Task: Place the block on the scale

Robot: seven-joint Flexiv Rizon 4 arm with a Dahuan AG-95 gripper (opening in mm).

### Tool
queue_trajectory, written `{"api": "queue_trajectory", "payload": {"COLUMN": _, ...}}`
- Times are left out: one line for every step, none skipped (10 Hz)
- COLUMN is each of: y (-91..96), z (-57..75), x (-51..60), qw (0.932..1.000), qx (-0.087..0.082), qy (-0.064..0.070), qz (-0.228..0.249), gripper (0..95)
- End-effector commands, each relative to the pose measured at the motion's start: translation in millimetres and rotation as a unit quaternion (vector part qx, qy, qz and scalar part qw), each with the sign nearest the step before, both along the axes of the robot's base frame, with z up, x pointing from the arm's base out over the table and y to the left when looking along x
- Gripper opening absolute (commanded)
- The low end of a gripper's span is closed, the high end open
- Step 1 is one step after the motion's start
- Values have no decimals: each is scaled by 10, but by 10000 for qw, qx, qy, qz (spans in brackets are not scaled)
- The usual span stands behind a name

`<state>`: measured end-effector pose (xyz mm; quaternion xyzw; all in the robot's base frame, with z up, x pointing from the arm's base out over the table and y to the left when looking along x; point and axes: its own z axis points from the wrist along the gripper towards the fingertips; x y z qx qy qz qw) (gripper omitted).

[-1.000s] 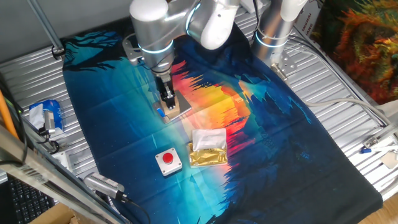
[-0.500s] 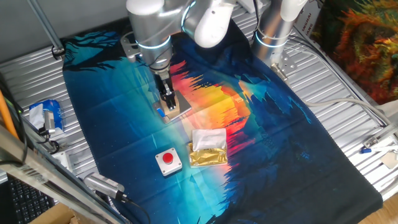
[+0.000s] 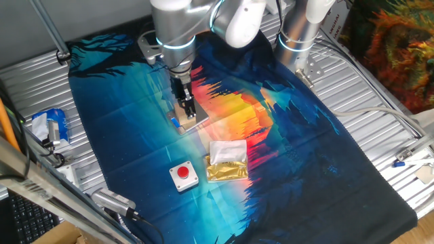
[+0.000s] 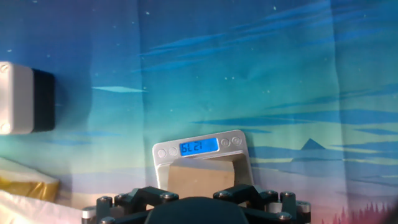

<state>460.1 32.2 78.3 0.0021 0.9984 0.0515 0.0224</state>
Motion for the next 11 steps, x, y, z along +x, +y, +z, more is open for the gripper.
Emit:
{"api": "queue_trajectory", "payload": {"y": 21, "z": 23, "x": -5, "qw": 9997, "qx": 22, "qy": 41, "qz": 223, "gripper": 950}}
{"api": "queue_trajectory", "payload": {"y": 26, "z": 37, "x": -14, "qw": 9996, "qx": 24, "qy": 84, "qz": 259, "gripper": 950}}
{"api": "queue_trajectory", "payload": {"y": 27, "z": 41, "x": -16, "qw": 9995, "qx": 32, "qy": 113, "qz": 279, "gripper": 950}}
{"api": "queue_trajectory", "payload": {"y": 27, "z": 41, "x": -16, "qw": 9994, "qx": 33, "qy": 155, "qz": 311, "gripper": 950}}
{"api": "queue_trajectory", "payload": {"y": 27, "z": 41, "x": -16, "qw": 9993, "qx": 39, "qy": 163, "qz": 341, "gripper": 950}}
{"api": "queue_trajectory", "payload": {"y": 27, "z": 41, "x": -17, "qw": 9992, "qx": 46, "qy": 165, "qz": 352, "gripper": 950}}
{"api": "queue_trajectory", "payload": {"y": 27, "z": 41, "x": -17, "qw": 9992, "qx": 47, "qy": 176, "qz": 353, "gripper": 950}}
{"api": "queue_trajectory", "payload": {"y": 27, "z": 41, "x": -17, "qw": 9992, "qx": 44, "qy": 193, "qz": 354, "gripper": 950}}
{"api": "queue_trajectory", "payload": {"y": 27, "z": 41, "x": -17, "qw": 9992, "qx": 41, "qy": 195, "qz": 352, "gripper": 950}}
{"api": "queue_trajectory", "payload": {"y": 27, "z": 41, "x": -17, "qw": 9992, "qx": 47, "qy": 205, "qz": 348, "gripper": 950}}
{"api": "queue_trajectory", "payload": {"y": 27, "z": 41, "x": -17, "qw": 9992, "qx": 47, "qy": 205, "qz": 339, "gripper": 950}}
